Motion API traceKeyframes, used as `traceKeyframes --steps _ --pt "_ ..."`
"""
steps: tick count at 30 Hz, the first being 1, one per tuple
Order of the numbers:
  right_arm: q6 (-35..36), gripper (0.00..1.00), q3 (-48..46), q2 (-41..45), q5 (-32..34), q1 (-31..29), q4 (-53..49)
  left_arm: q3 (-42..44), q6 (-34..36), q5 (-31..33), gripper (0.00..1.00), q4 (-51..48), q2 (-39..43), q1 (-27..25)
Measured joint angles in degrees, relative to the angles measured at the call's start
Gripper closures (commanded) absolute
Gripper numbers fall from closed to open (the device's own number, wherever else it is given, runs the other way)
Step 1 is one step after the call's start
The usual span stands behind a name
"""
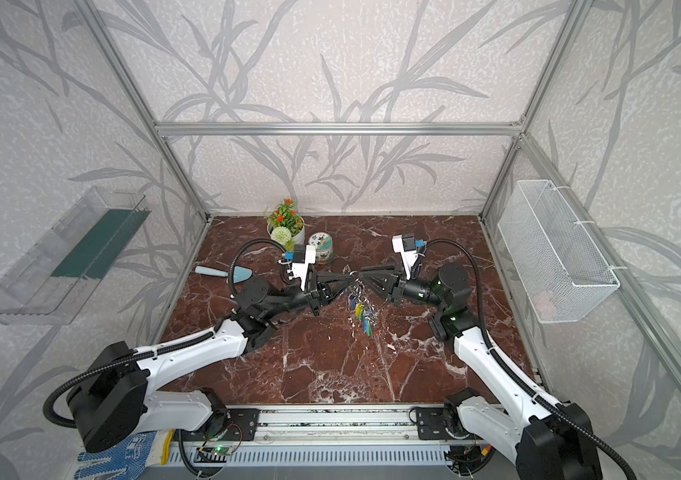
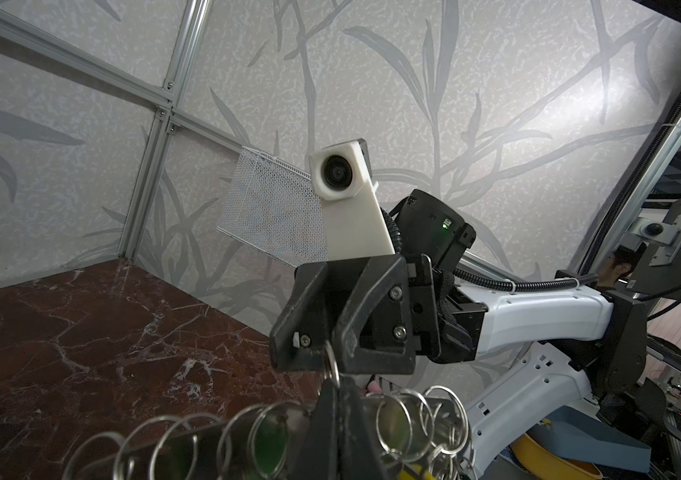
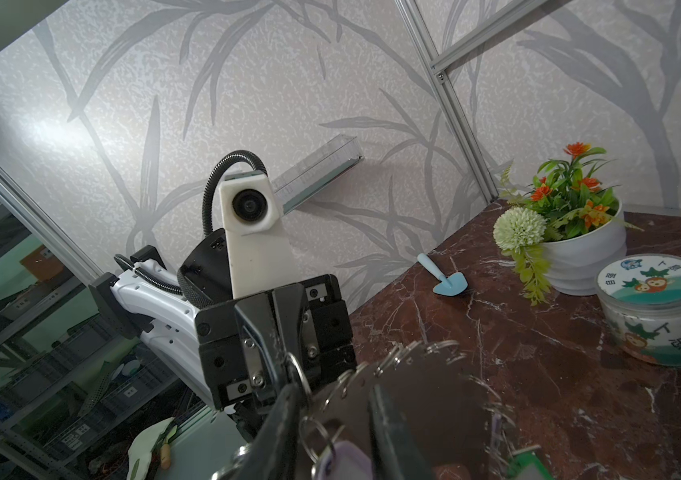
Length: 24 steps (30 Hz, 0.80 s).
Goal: Put the keys on the keyring
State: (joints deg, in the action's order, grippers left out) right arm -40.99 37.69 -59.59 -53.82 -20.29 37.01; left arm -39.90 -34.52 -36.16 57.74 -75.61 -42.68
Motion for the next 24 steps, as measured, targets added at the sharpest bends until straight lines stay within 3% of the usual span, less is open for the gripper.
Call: traceKeyframes --steps 5,19,24 --pt "-0.2 0.75 0.0 -0.8 -0.7 -0.7 0.9 0.0 0.0 0.0 1.00 0.0 -0.2 0.0" --pt "0.3 1.00 -0.5 -1.1 -1.2 -1.5 1.9 0.0 0.0 0.2 1.00 0.0 -0.9 0.5" --pt "0.3 1.00 -0.7 -1.1 -1.3 -1.5 2.2 0.0 0.0 0.1 1.00 0.0 -1.0 1.0"
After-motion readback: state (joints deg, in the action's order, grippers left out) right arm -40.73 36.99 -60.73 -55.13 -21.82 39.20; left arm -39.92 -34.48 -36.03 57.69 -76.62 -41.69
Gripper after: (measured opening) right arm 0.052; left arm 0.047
